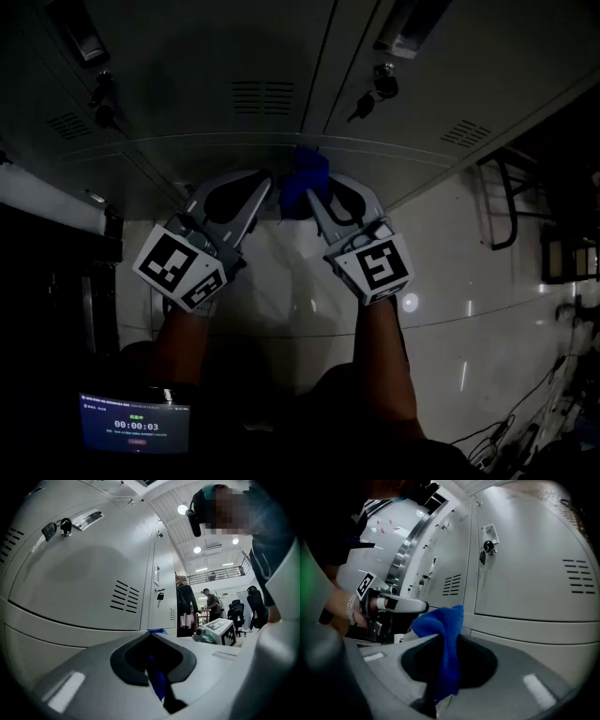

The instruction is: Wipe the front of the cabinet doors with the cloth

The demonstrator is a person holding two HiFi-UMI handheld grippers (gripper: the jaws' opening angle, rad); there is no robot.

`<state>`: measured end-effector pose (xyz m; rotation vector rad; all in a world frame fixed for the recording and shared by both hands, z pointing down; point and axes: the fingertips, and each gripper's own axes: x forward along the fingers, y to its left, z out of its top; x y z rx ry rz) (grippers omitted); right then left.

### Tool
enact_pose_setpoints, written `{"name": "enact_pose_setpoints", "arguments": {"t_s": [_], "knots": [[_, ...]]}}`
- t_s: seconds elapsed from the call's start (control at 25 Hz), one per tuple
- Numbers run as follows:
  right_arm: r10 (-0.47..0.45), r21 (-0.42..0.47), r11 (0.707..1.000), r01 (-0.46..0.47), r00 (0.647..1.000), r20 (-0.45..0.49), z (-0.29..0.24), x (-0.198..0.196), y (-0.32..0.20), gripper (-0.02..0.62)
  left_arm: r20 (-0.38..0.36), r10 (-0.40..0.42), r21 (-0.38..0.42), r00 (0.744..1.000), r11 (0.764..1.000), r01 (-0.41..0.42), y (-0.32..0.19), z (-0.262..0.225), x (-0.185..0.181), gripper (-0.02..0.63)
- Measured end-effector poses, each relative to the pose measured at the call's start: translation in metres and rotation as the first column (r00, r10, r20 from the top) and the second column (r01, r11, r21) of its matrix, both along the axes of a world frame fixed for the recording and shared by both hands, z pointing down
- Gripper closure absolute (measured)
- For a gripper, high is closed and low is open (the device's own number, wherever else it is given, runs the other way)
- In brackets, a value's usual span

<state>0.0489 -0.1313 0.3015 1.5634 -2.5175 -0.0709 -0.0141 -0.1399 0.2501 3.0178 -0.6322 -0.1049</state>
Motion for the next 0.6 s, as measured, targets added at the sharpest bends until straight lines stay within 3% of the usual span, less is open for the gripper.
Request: {"name": "enact_pose_setpoints", "arguments": {"t_s": [0.2,0.36,0.6], "knots": [[0.046,-0.003,0.999,-0.046,0.999,0.011,0.014,0.014,-0.013,0.520,-0.003,-0.005,-0.008,1.000,1.000,0.005,-0.002,0.001,0.001,0.601],[0.124,-0.023,0.992,-0.122,0.990,0.071,0.024,0.026,-0.026,0.520,-0.007,-0.004,-0.013,1.000,1.000,0.004,-0.006,0.004,0.001,0.601],[0.155,-0.020,0.988,-0.154,0.986,0.060,0.026,0.035,-0.028,0.520,-0.009,0.000,-0.026,1.000,1.000,-0.001,-0.007,0.007,0.005,0.601]]}}
